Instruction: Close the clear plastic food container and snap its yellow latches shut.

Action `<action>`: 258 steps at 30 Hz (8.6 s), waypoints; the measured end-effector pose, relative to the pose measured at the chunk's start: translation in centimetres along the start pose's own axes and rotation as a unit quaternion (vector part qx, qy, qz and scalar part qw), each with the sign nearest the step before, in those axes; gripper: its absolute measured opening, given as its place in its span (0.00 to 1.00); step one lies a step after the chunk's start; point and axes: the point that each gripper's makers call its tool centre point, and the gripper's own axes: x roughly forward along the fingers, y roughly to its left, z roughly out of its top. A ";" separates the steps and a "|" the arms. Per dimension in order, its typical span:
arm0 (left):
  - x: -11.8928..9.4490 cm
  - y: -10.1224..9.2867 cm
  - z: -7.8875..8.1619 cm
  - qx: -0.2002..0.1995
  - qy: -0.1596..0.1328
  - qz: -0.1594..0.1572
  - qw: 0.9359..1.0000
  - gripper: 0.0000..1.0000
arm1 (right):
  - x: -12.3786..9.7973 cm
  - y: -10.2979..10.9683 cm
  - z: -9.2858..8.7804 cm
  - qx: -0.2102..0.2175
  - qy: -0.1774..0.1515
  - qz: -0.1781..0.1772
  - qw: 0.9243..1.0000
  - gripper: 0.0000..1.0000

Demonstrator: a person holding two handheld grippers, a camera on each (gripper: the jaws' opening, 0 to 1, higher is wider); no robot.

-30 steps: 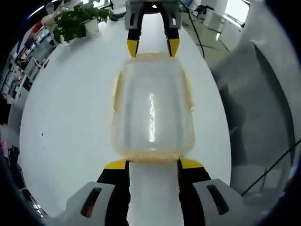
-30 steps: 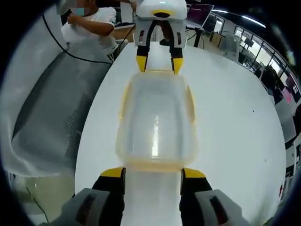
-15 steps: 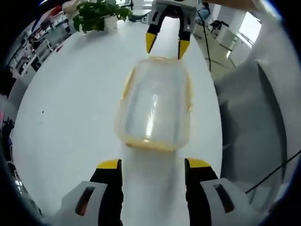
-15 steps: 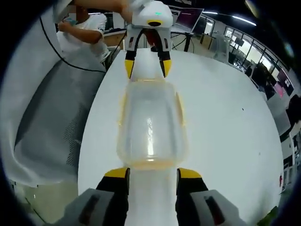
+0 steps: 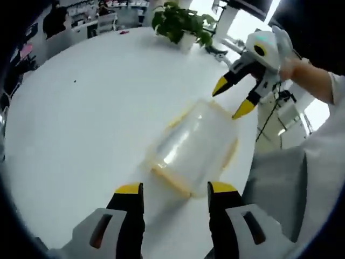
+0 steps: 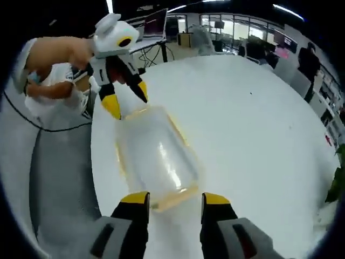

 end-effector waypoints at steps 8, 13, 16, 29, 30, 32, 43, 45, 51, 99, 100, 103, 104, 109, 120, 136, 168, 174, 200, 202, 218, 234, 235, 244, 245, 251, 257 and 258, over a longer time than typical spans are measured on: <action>1.0 0.1 -0.1 -0.056 -0.013 0.004 0.998 0.44 | 0.7 -0.3 -0.4 0.148 0.005 -0.006 0.989 0.30; 1.6 -0.7 0.2 -0.078 -0.021 -0.011 0.997 0.46 | 1.2 0.6 0.2 0.147 -0.004 0.008 0.989 0.31; 2.0 -0.8 0.0 -0.089 -0.016 -0.001 0.996 0.47 | 1.5 0.7 0.4 0.163 -0.004 0.010 0.987 0.32; 3.0 -0.3 -0.3 -0.128 0.001 0.014 0.992 0.36 | 2.0 0.9 0.9 0.182 0.019 -0.005 0.983 0.31; 3.2 -0.3 -0.4 -0.128 0.003 0.016 0.992 0.36 | 2.0 0.9 0.8 0.183 0.023 -0.007 0.983 0.31; 2.8 -0.5 -0.1 -0.126 0.006 0.016 0.992 0.35 | 2.0 0.9 0.8 0.184 0.027 -0.008 0.983 0.31; 2.5 -0.5 0.3 -0.121 0.000 0.012 0.993 0.37 | 2.4 1.2 0.9 0.231 -0.006 0.015 0.973 0.35; 2.5 -0.4 0.3 -0.124 -0.005 0.012 0.992 0.38 | 2.3 1.1 0.9 0.237 -0.012 0.013 0.971 0.36; 2.4 -0.3 0.3 -0.125 -0.013 0.006 0.992 0.39 | 2.0 1.3 0.4 0.236 -0.009 0.028 0.971 0.35; 3.4 -7.7 3.8 0.308 -0.053 -0.058 0.948 0.35 | 4.1 3.4 7.6 -0.211 -0.035 0.067 0.975 0.42; 3.5 -7.9 3.7 0.308 -0.054 -0.059 0.948 0.37 | 4.2 3.4 7.6 -0.212 -0.034 0.070 0.974 0.44; 3.6 -8.1 3.5 0.307 -0.056 -0.060 0.948 0.39 | 4.8 3.6 6.8 -0.244 -0.005 0.093 0.965 0.56; 3.7 -8.1 3.4 0.309 -0.057 -0.058 0.948 0.40 | 4.9 3.5 6.5 -0.255 0.005 0.094 0.962 0.59; 4.1 -7.8 2.8 0.333 -0.045 -0.040 0.941 0.46 | 5.2 3.4 6.7 -0.271 0.025 0.110 0.956 0.59; 5.1 -7.4 2.1 0.397 -0.011 -0.022 0.917 0.51 | 6.0 4.1 6.2 -0.256 0.078 0.168 0.949 0.57; 5.6 -7.4 2.1 0.439 0.007 0.008 0.899 0.51 | 6.1 4.2 5.9 -0.250 0.102 0.173 0.947 0.55; 5.9 -7.4 2.0 0.441 0.000 0.049 0.896 0.46 | 6.3 3.9 5.9 -0.237 0.144 0.191 0.941 0.51; 5.5 -7.7 1.8 0.459 -0.010 0.030 0.888 0.46 | 6.0 3.8 5.7 -0.220 0.131 0.188 0.948 0.52; 1.9 -6.6 2.9 0.339 -0.061 -0.032 0.938 0.85 | 1.6 3.6 4.8 -0.243 -0.005 0.087 0.966 0.80; 1.6 -6.3 3.1 0.320 -0.068 -0.035 0.944 0.90 | 1.3 3.7 4.8 -0.234 -0.026 0.077 0.969 0.86; 1.0 -3.2 2.3 0.272 -0.099 -0.032 0.957 0.99 | 1.1 3.6 1.7 -0.168 -0.085 0.042 0.981 0.99; 2.7 -2.3 0.5 0.277 -0.084 -0.022 0.957 0.93 | 3.1 2.9 0.4 -0.180 -0.092 0.012 0.979 0.89; 2.8 -2.3 0.4 0.282 -0.081 -0.023 0.956 0.92 | 3.2 3.0 0.5 -0.183 -0.091 0.013 0.979 0.88; 3.6 -2.5 0.0 0.303 -0.062 -0.032 0.950 0.85 | 3.7 3.1 1.4 -0.199 -0.084 0.014 0.976 0.82; 3.6 -2.5 0.0 0.308 -0.062 -0.031 0.949 0.86 | 3.7 3.4 1.4 -0.197 -0.084 0.021 0.976 0.82; 4.1 -2.8 0.2 0.324 -0.058 -0.032 0.944 0.84 | 4.0 2.5 1.2 -0.205 -0.074 0.009 0.976 0.76; 4.1 -2.2 0.3 0.337 -0.053 -0.023 0.940 0.76 | 4.1 2.6 1.1 -0.205 -0.075 0.011 0.976 0.76; 4.2 -2.2 0.2 0.336 -0.053 -0.023 0.940 0.76 | 4.1 2.6 1.1 -0.204 -0.077 0.011 0.976 0.76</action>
